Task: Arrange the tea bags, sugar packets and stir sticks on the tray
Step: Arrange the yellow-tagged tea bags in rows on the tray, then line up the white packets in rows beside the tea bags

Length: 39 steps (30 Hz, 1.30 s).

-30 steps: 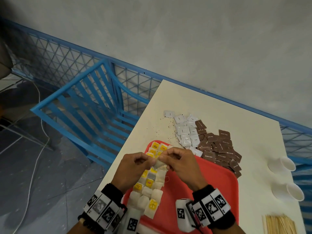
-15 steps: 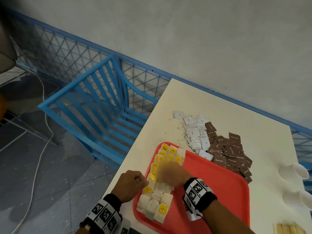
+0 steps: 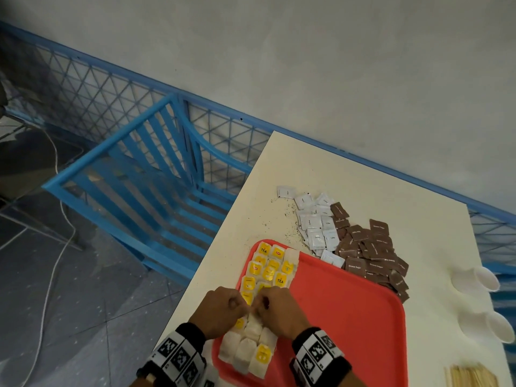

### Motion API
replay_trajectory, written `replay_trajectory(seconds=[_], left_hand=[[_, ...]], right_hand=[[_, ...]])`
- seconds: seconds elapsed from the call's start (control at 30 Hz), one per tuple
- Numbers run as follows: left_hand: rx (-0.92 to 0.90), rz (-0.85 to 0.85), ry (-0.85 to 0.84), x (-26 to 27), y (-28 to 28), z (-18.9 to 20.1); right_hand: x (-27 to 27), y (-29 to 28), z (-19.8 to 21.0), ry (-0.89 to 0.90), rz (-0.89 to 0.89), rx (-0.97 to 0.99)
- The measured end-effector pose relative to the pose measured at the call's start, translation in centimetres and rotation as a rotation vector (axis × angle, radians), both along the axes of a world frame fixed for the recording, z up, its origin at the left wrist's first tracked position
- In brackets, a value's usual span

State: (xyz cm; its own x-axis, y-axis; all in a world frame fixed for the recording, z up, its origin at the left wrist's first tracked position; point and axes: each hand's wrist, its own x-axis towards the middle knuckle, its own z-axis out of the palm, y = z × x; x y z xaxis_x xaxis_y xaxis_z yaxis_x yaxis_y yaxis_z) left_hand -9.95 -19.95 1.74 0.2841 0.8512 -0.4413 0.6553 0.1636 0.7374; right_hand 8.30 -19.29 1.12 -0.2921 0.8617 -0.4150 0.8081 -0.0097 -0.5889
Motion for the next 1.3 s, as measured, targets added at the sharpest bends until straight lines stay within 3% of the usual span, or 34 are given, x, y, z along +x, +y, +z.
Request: replay_trajectory(seconds=[0.3,0.4,0.57,0.8,1.07,1.3], left_hand=[[0.071,-0.081,-0.016,1.6,1.7,1.0],[0.106,-0.069,-0.03,2.3,3.0,2.3],[0.232,-0.085,-0.02,4.9,7.2,4.9],[0.247,-0.081,0.154,11.1,13.6,4.7],[0.185,-0.037,0.281,18.0,19.5,1.0],[0.189,-0.312,0.577,21.8,21.9,-1.3]], right_hand=[[1.3,-0.5,2.1,0.161,-0.094,0.037],[4.6,0.0,4.7,0.229,-0.184,0.092],[13.1,1.9,6.5,0.084,-0.224,0.081],[19.7,8.8,2.4,-0.102,-0.343,0.112],[19.0,11.6,-0.7,-0.294,-0.134,0.018],[21.3,11.8,0.8,-0.112,-0.202,-0.04]])
